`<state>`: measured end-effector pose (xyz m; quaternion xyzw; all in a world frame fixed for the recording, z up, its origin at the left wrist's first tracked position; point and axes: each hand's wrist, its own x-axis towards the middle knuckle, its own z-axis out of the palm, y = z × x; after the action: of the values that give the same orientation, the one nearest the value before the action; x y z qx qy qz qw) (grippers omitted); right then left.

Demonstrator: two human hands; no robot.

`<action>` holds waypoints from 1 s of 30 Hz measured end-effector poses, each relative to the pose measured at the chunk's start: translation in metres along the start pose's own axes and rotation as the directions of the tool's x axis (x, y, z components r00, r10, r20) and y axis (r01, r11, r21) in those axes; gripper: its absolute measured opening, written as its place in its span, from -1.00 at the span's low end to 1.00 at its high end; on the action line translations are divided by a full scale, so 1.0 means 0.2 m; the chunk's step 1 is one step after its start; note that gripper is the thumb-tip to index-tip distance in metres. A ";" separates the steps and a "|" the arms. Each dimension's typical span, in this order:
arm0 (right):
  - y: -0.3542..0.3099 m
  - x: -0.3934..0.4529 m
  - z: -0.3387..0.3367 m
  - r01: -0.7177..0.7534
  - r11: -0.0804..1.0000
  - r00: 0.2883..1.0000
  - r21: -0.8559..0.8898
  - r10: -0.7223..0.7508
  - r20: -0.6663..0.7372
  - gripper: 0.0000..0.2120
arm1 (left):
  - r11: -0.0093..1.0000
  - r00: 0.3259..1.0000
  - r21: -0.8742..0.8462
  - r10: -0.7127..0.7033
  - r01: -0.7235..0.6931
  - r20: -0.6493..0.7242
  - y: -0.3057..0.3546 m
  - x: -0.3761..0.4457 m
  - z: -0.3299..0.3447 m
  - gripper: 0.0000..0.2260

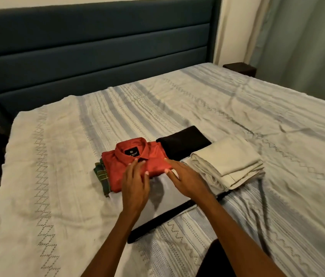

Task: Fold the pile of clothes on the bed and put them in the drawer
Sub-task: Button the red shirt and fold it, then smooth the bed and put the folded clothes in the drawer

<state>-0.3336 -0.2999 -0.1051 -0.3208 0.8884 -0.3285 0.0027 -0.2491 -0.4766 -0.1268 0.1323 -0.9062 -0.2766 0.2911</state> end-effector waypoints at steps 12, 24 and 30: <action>0.63 -1.28 -0.71 -0.490 0.872 0.678 -0.005 0.378 -0.631 -0.78 | 0.789 0.678 -0.503 0.586 -0.352 0.445 1.25 -0.43 0.47 -0.52; 1.43 -2.43 -1.28 -0.943 0.267 0.329 -0.198 0.837 -0.438 -0.27 | 0.777 0.370 -0.348 0.576 -0.525 0.729 2.10 -1.02 1.23 -0.25; 2.01 -2.65 -1.61 -0.934 0.264 0.348 -0.240 0.823 -0.449 -0.26 | 0.798 0.418 -0.286 0.540 -0.531 0.730 2.60 -1.18 1.83 -0.25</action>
<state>-0.2105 0.4233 -0.1984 0.2821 0.9556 -0.0846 0.0056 -0.3230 0.1951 -0.1821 -0.2989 -0.9305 -0.2026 -0.0610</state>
